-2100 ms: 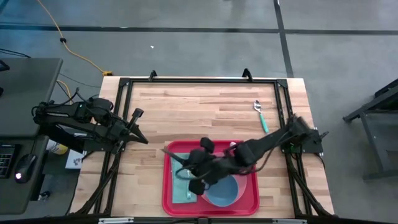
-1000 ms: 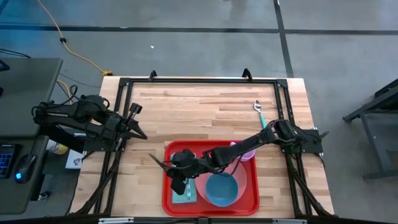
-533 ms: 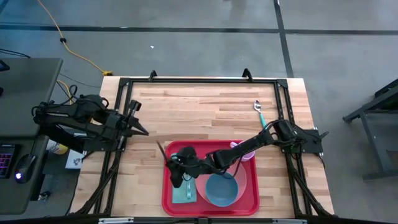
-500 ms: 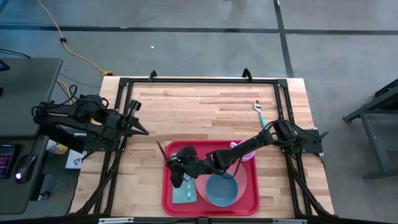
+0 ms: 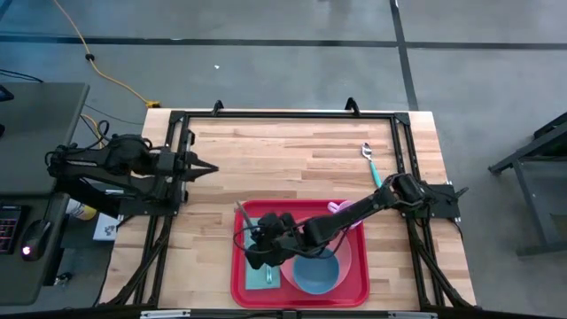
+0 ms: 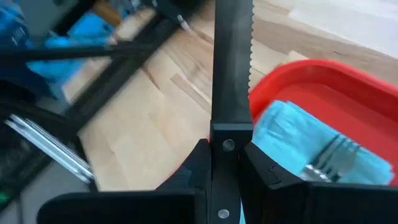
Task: Set up tray
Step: Put the black knife on the blue napkin
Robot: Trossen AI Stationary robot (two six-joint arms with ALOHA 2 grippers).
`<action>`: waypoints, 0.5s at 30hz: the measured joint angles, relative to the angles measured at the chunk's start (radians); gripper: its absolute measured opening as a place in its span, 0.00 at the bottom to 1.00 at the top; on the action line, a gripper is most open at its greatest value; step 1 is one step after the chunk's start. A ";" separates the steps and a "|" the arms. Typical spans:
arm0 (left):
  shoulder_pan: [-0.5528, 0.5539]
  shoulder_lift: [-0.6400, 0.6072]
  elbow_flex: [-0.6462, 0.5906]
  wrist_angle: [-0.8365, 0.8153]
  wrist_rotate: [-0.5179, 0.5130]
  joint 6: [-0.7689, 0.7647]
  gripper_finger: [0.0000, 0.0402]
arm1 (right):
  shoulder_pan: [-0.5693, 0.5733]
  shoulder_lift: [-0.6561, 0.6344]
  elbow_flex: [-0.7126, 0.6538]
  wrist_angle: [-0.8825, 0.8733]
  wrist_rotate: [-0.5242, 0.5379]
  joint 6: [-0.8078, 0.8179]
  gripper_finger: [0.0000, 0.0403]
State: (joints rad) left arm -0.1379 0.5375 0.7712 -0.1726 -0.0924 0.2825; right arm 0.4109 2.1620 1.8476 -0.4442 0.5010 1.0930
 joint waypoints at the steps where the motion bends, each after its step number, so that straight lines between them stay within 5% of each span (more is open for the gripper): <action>1: 0.000 0.000 0.000 0.001 -0.011 0.000 0.12 | 0.005 0.000 0.009 -0.002 0.011 0.020 0.07; 15: 0.000 -0.010 0.000 0.091 -0.042 -0.071 0.12 | 0.024 0.074 0.012 0.059 -0.037 0.205 0.07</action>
State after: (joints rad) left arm -0.1379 0.5274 0.7712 -0.0817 -0.1340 0.2117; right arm 0.4348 2.2365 1.8595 -0.3850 0.4640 1.2979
